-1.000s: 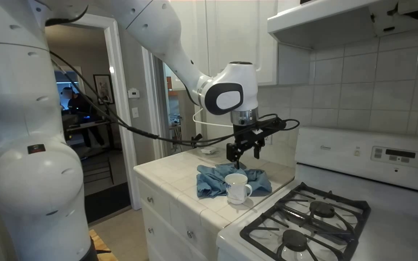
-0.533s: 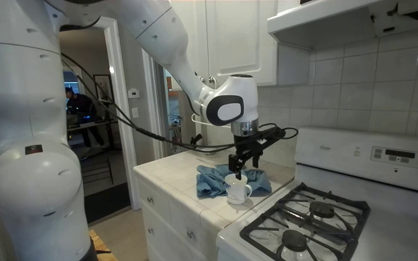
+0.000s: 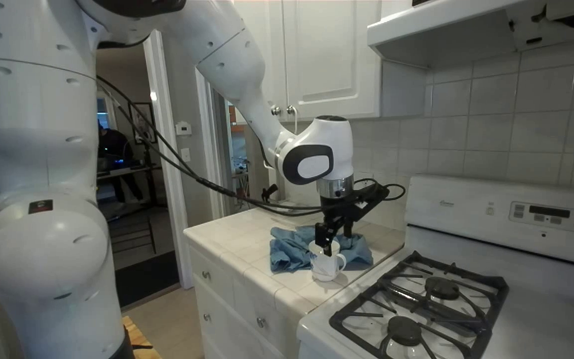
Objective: Move the mug to the left then remove the coat hanger from the knob
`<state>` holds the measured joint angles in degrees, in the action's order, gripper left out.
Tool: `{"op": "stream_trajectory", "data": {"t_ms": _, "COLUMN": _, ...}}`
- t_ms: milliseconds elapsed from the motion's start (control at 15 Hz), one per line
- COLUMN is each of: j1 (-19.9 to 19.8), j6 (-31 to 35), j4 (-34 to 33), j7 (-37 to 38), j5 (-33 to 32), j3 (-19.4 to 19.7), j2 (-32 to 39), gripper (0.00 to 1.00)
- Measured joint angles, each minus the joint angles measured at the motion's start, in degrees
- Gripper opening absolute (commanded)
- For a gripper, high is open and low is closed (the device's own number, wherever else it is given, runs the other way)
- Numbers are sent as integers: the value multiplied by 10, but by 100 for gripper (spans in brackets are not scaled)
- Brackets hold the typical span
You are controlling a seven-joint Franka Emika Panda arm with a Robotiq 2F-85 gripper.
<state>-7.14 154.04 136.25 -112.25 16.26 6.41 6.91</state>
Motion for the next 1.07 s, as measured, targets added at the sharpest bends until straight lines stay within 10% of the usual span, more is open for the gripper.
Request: {"op": "stream_trajectory", "data": {"t_ms": 1067, "j1": -42, "j6": 35, "j4": -5, "j7": -31, "j5": 0, "j3": -31, "j2": 49, "gripper": 100}}
